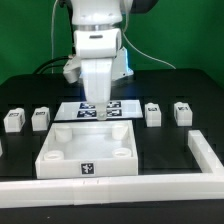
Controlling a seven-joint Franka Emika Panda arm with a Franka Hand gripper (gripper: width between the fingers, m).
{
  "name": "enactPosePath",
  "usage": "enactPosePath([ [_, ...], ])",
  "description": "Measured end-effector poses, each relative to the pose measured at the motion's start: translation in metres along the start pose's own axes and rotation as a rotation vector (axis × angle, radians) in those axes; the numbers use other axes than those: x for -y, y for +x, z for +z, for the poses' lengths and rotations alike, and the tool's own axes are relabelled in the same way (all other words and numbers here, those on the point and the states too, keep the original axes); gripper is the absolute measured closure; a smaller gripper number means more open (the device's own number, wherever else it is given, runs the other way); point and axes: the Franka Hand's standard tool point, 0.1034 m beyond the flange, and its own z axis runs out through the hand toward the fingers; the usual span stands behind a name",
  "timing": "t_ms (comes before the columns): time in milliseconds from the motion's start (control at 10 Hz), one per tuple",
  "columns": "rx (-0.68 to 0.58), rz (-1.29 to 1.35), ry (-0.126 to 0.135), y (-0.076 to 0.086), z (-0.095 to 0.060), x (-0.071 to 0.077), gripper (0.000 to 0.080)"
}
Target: Assemble one leg
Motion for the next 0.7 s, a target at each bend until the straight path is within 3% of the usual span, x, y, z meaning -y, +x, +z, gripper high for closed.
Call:
enactPosePath([
  [200,-0.008,-0.001,-0.020,-0.001,0.017,0.000,0.0149],
  [500,-0.013,0.008,0.010,-0.006,0.036,0.006,0.0149],
  [700,-0.013,0.012,0.015,-0.007,0.038,0.007,0.0149],
])
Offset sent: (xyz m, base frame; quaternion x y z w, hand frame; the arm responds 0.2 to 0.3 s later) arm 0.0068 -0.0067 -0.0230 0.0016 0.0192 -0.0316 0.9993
